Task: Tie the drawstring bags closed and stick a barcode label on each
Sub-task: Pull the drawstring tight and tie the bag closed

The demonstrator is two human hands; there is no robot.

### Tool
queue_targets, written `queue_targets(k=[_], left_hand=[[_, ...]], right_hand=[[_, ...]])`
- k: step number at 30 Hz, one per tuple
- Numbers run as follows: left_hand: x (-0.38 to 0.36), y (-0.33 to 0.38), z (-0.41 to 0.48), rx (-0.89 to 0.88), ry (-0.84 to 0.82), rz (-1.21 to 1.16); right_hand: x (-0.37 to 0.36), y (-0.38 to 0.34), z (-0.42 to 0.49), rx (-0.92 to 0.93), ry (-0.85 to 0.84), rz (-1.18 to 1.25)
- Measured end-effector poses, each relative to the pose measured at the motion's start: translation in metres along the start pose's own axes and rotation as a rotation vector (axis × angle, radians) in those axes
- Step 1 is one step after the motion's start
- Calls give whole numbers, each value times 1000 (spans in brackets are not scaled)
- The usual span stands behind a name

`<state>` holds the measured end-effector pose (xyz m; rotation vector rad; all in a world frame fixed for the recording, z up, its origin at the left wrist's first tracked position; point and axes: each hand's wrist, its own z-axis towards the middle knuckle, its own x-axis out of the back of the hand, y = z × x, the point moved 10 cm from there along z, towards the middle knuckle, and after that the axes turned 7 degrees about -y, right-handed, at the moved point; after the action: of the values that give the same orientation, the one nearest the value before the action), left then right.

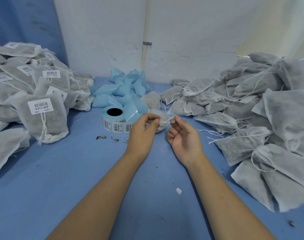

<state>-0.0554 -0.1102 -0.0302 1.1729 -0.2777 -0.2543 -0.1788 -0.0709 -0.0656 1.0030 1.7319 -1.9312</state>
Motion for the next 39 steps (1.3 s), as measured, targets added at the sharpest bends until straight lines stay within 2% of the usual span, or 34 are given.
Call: queue_targets(k=[3,9,13,17,22,26,32,36,39], left_hand=[[-4,8,-2,-50,-44,64],[-18,0,-3,-84,-133,644],[-15,18,-8,-210,-11,798],[-2,24,-9,-201,63,535],[7,30,-15,-192,128,266],[19,38,-20,-226,237,137],[41,34,-16,-180,394,0],[42,36,-11,-187,379,-26],[43,22,-4,-71,373,-150]], right_hand=[[-6,3,0,-29,-65,63],[-17,4,-3,-51,-155,155],[-28,1,-7,-49,-265,231],[-36,-1,-10,-52,-353,244],[-35,2,-9,-62,-336,221],[-24,5,-5,-54,-227,110],[-9,-7,-5,127,27,-336],[-13,-5,-5,147,13,-382],[-10,-4,-5,136,43,-349]])
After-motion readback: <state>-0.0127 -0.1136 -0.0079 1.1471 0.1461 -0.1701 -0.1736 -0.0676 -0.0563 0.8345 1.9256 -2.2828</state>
